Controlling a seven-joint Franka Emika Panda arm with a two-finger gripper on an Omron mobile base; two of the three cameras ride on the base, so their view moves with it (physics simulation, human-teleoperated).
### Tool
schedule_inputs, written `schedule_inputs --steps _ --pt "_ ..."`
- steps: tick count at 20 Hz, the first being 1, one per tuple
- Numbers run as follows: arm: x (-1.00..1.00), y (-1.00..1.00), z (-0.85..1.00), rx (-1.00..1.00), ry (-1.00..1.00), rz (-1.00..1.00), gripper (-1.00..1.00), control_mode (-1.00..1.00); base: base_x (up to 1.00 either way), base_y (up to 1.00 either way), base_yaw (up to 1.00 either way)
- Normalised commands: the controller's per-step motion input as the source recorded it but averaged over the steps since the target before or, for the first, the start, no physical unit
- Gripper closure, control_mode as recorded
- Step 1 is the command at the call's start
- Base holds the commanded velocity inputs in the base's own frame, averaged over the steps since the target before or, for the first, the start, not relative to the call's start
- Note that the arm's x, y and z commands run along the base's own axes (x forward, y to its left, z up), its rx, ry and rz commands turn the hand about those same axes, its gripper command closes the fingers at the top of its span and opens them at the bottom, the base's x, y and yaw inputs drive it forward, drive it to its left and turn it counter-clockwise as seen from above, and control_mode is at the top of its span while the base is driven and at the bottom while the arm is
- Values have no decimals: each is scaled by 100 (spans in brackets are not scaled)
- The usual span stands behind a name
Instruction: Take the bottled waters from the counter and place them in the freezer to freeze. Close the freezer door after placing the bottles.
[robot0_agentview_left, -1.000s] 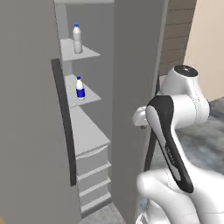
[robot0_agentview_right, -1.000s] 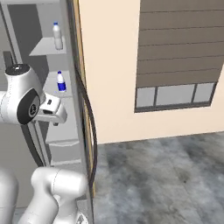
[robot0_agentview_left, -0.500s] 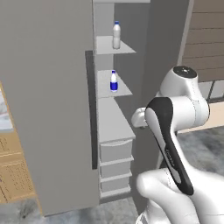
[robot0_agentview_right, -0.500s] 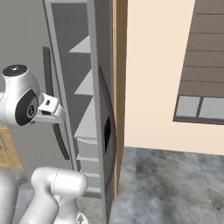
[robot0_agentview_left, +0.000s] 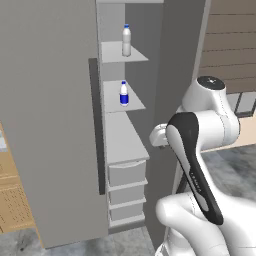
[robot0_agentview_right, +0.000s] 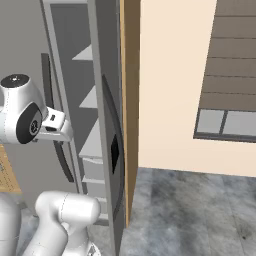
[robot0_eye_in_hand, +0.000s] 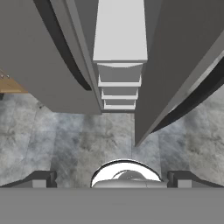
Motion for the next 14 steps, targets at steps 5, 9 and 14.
schedule_inputs --steps 5,9,14 --pt "0 0 0 0 0 0 -100 100 3 -25 -21" --pt "0 0 0 0 0 0 -100 100 11 -19 -17" --pt "0 0 0 0 0 0 -100 100 6 -20 -5"
